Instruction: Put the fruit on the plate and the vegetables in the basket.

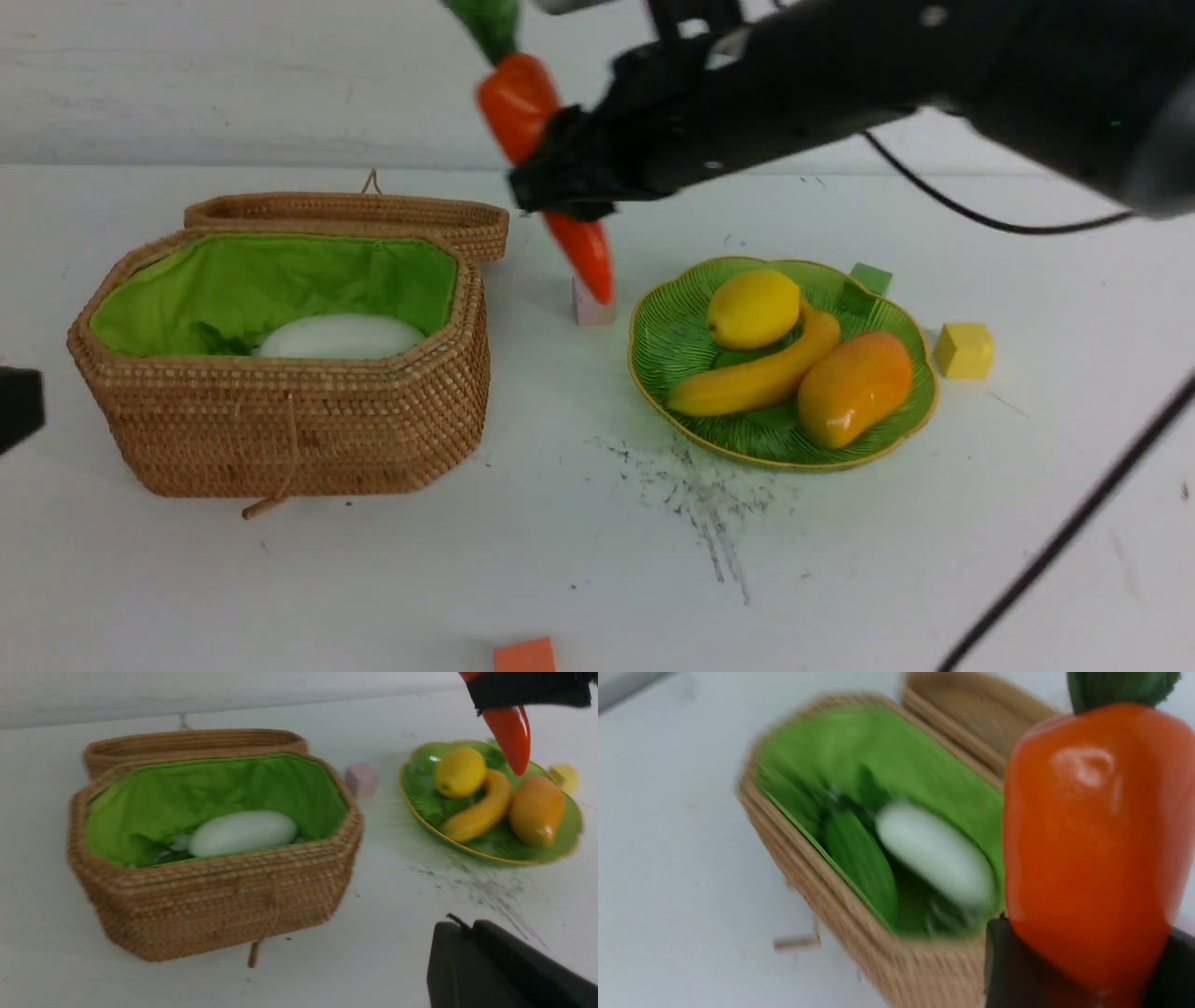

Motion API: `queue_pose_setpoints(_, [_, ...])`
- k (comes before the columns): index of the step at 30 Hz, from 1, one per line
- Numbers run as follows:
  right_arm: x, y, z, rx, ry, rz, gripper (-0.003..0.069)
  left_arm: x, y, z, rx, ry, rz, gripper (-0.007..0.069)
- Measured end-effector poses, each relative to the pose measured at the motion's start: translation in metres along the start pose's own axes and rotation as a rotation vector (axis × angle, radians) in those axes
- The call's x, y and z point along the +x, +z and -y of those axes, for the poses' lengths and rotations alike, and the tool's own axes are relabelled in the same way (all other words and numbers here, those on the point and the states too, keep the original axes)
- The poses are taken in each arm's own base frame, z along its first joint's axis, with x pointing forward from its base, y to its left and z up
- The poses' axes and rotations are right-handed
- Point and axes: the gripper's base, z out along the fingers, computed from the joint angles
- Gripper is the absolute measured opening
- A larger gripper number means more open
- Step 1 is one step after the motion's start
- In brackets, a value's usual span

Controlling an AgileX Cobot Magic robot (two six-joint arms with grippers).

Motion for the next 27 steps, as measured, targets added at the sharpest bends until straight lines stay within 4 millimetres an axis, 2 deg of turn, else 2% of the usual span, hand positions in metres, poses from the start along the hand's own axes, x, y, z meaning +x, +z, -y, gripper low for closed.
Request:
queue_pose_setpoints(2, [-0.009,0.022,-0.013,-0.019,-0.057,0.049,0.0322,0.0,-0.003,-0.004,-0.035,-0.034,0.003,0.0028])
queue_pose_setpoints(5, [-0.009,0.061,-0.024,-0.029,-0.1,0.099,0.0322,0.001,-0.006,-0.007,-0.053,-0.06,0.003,0.0029])
queue_pose_setpoints(8, [0.0,0.095,-0.032,-0.033,-0.137,0.12,0.0322,0.002,-0.007,-0.008,-0.053,-0.062,-0.001,0.0029])
queue_pose_setpoints(11, [0.007,0.116,-0.036,-0.021,-0.169,0.152,0.0334,0.003,-0.006,-0.007,-0.047,-0.06,-0.008,0.0029])
queue_pose_setpoints(15, [0.016,0.13,-0.034,-0.006,-0.171,0.158,0.0474,0.004,-0.006,-0.006,-0.035,-0.036,-0.019,0.0029])
queue_pose_setpoints(16, [0.018,0.131,-0.034,-0.01,-0.174,0.146,0.0565,0.004,-0.006,-0.006,-0.031,-0.026,-0.023,0.0029])
queue_pose_setpoints(19, [0.017,0.126,-0.036,-0.031,-0.188,0.11,0.065,0.004,-0.006,-0.005,-0.027,-0.021,-0.027,0.0029])
queue_pose_setpoints(20, [0.014,0.12,-0.037,-0.045,-0.201,0.084,0.0666,0.004,-0.006,-0.005,-0.026,-0.019,-0.026,0.0029])
queue_pose_setpoints(21, [0.007,0.104,-0.041,-0.075,-0.212,0.028,0.0669,0.004,-0.006,-0.005,-0.021,-0.017,-0.022,0.0029])
queue_pose_setpoints(23, [-0.003,0.08,-0.044,-0.096,-0.21,-0.029,0.0648,0.002,-0.006,-0.004,-0.007,-0.018,-0.007,0.0029])
queue_pose_setpoints(24, [-0.012,0.062,-0.046,-0.096,-0.208,-0.054,0.0628,0.002,-0.006,-0.003,0.0,-0.019,-0.001,0.0029])
queue_pose_setpoints(27, [-0.03,0.002,-0.047,-0.062,-0.172,-0.204,0.0498,-0.002,-0.008,0.001,0.053,-0.021,0.04,0.0029])
